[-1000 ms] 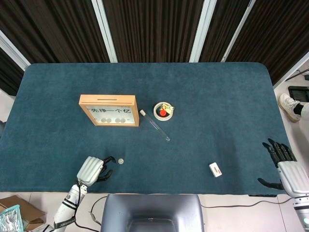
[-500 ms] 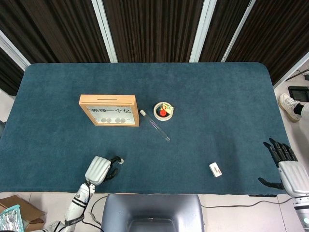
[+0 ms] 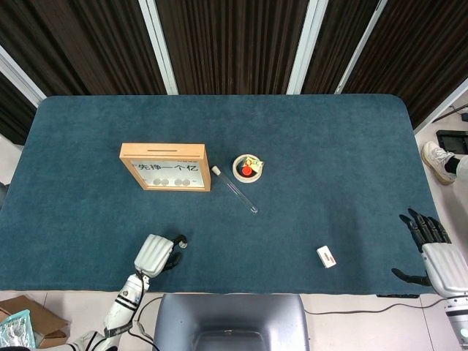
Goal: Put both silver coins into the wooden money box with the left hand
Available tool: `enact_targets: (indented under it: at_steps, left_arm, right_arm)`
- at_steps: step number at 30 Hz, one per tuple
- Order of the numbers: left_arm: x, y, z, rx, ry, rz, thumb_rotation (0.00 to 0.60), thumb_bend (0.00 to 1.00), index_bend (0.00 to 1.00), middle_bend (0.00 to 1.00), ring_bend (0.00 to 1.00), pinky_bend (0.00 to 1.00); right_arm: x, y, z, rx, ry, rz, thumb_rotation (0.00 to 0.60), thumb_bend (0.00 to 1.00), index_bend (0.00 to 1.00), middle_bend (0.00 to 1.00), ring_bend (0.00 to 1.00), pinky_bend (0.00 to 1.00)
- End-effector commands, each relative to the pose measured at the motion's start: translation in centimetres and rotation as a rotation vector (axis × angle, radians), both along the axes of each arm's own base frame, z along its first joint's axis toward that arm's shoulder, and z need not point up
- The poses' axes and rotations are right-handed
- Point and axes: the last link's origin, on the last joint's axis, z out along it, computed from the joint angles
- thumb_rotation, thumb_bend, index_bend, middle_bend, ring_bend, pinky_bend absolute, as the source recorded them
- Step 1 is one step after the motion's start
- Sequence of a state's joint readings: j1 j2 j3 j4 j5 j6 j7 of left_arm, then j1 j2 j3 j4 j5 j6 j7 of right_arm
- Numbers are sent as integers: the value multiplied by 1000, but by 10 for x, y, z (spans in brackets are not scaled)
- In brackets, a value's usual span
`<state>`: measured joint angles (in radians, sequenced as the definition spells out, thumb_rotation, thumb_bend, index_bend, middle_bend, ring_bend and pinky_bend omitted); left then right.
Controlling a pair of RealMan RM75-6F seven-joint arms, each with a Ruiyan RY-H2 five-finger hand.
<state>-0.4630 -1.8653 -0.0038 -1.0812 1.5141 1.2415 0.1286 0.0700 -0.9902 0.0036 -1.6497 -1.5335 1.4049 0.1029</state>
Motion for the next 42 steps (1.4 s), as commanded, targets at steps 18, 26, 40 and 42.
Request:
enact_targets:
  at_steps: [18, 26, 40, 42]
  left_arm:
    - [0, 3, -5, 10, 46, -11, 600, 376, 403, 1000, 1000, 1000]
    - [-1, 5, -6, 10, 57, -11, 600, 376, 403, 1000, 1000, 1000]
    - [-1, 6, -7, 25, 58, -9, 600, 376, 493, 1000, 1000, 1000]
    - [-2, 7, -7, 27, 59, -8, 600, 375, 511, 1000, 1000, 1000]
  right_arm:
    - [-2, -1, 0, -5, -5, -13, 600, 109, 0, 0, 0, 0]
    - [-2, 1, 2, -16, -8, -15, 600, 109, 0, 0, 0, 0]
    - [-2, 2, 3, -19, -8, -8, 600, 109, 0, 0, 0, 0]
    - [-2, 2, 3, -19, -8, -8, 600, 108, 0, 0, 0, 0]
